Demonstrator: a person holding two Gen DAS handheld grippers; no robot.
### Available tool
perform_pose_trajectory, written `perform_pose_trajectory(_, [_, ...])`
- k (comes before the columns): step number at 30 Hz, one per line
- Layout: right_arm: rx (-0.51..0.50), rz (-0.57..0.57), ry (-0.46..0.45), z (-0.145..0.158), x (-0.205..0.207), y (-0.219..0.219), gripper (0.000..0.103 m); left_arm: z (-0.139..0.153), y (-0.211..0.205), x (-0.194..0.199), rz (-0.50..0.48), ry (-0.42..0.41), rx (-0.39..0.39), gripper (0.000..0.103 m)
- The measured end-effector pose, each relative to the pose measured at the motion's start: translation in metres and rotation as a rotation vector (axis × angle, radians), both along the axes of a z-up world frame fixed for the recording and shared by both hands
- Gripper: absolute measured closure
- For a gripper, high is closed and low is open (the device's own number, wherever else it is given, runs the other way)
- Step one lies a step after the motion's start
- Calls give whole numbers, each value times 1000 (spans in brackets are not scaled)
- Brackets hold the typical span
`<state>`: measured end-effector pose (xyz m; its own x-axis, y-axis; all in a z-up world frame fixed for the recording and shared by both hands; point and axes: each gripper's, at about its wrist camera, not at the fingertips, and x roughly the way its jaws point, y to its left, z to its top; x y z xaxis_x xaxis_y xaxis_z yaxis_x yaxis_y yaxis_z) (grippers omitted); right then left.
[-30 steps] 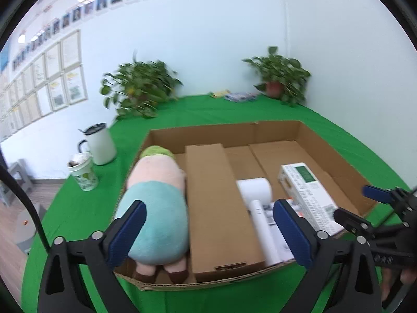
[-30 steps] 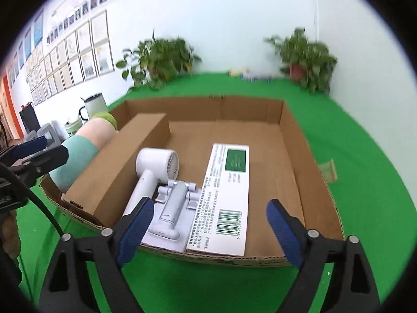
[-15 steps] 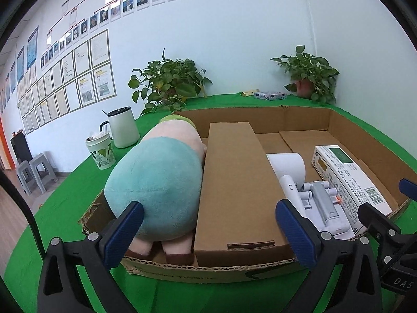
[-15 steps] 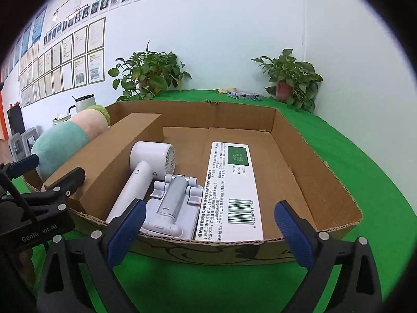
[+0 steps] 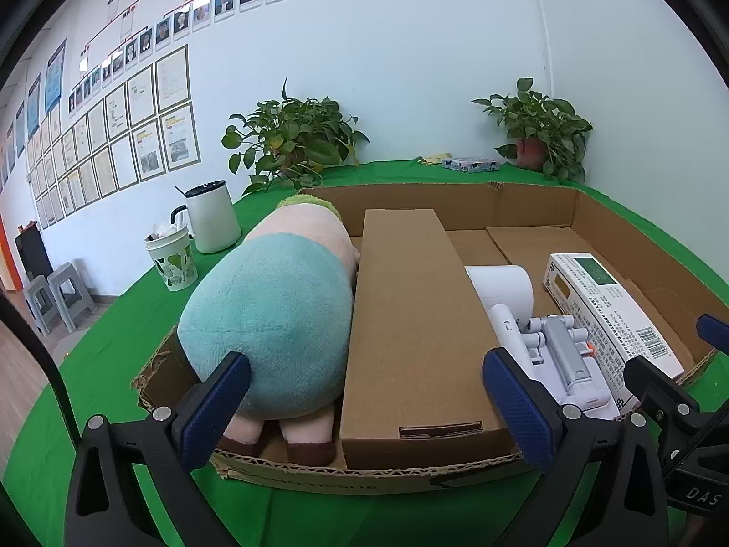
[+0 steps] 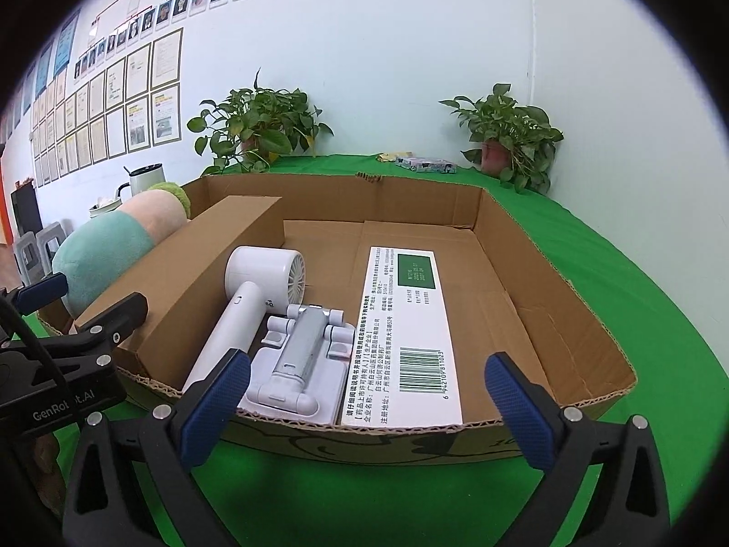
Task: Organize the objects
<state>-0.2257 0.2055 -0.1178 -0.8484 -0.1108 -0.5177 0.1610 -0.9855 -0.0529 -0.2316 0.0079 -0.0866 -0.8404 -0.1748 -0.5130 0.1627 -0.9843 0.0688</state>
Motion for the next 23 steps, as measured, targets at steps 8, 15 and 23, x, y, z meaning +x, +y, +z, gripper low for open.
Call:
perform_pose_trajectory(8, [1, -1, 1, 0, 1, -1, 1, 0, 1, 0, 2, 1, -1, 0])
perform_pose_trajectory(15, [1, -1, 0, 0, 1, -2, 1, 0, 1, 0, 2, 1, 0, 0])
perform_pose_trajectory(23, [1, -1, 0, 0, 0, -1, 1, -1, 0, -1, 0, 0, 2, 0])
